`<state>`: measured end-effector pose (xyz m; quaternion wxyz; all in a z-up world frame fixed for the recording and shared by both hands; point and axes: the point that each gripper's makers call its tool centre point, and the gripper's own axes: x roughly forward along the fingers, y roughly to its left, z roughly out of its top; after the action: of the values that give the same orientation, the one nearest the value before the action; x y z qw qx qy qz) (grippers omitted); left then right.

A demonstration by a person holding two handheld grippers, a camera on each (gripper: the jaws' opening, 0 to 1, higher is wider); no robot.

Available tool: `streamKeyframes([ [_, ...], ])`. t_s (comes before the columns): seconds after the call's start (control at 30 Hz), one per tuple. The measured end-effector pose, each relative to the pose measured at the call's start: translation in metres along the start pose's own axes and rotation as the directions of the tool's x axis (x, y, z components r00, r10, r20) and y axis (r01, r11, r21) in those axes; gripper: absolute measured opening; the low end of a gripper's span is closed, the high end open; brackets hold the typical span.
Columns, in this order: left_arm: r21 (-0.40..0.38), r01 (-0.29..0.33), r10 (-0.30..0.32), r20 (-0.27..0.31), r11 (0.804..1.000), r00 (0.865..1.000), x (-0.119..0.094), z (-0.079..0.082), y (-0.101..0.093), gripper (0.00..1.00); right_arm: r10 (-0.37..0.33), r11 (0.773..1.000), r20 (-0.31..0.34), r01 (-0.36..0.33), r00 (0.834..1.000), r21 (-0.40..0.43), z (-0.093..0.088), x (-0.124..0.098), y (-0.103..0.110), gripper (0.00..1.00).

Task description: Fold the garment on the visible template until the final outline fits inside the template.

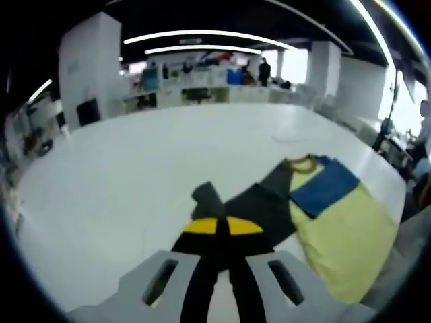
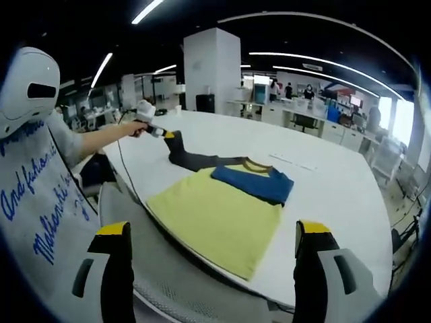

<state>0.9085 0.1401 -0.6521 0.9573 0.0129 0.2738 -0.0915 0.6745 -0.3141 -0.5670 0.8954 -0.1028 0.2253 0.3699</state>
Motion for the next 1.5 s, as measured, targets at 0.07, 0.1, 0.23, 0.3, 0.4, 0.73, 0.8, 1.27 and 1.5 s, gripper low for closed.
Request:
streamKeyframes([
  [0.07,0.003,0.0,0.0,0.001,1.0,1.0,0.0,0.001,-0.003,0.0,-0.001,1.0,-0.004,0.001,1.0,0.0,-0.002,0.0,-0.001,1.0],
  [0.1,0.004,-0.001,0.002,-0.003,1.0,1.0,0.0,0.0,-0.004,0.0,-0.001,1.0,-0.005,0.001,1.0,-0.003,-0.003,0.001,-0.001,1.0],
  [0.23,0.007,0.002,-0.002,-0.003,1.0,1.0,-0.001,0.002,-0.01,0.0,-0.012,1.0,-0.012,0.012,1.0,-0.006,-0.005,0.0,-0.005,1.0],
  [0.3,0.012,0.005,-0.005,-0.004,1.0,1.0,-0.001,0.005,-0.013,0.0,-0.012,1.0,-0.015,0.012,1.0,-0.011,-0.006,-0.001,-0.005,1.0],
  [0.4,0.018,0.007,-0.007,0.001,1.0,1.0,0.0,0.009,-0.017,0.0,-0.005,1.0,-0.002,0.005,1.0,-0.008,-0.005,-0.002,-0.004,1.0],
  [0.73,0.053,0.02,-0.02,0.001,0.998,1.0,0.004,0.02,-0.036,0.0,-0.016,1.0,0.013,0.016,1.0,-0.011,-0.007,-0.007,-0.013,1.0],
  [0.8,0.062,0.021,-0.021,-0.006,0.998,1.0,0.006,0.02,-0.04,0.0,-0.016,1.0,0.01,0.016,1.0,-0.013,-0.007,-0.007,-0.013,1.0],
  [1.27,0.066,0.043,-0.044,0.013,0.997,0.999,0.006,0.034,-0.061,0.0,0.02,0.999,0.003,-0.02,1.0,-0.025,-0.015,-0.005,-0.012,1.0],
  [1.5,0.079,0.056,-0.057,0.01,0.995,0.998,0.012,0.038,-0.073,0.0,0.022,0.999,0.025,-0.022,0.999,-0.028,-0.01,-0.005,-0.015,1.0],
])
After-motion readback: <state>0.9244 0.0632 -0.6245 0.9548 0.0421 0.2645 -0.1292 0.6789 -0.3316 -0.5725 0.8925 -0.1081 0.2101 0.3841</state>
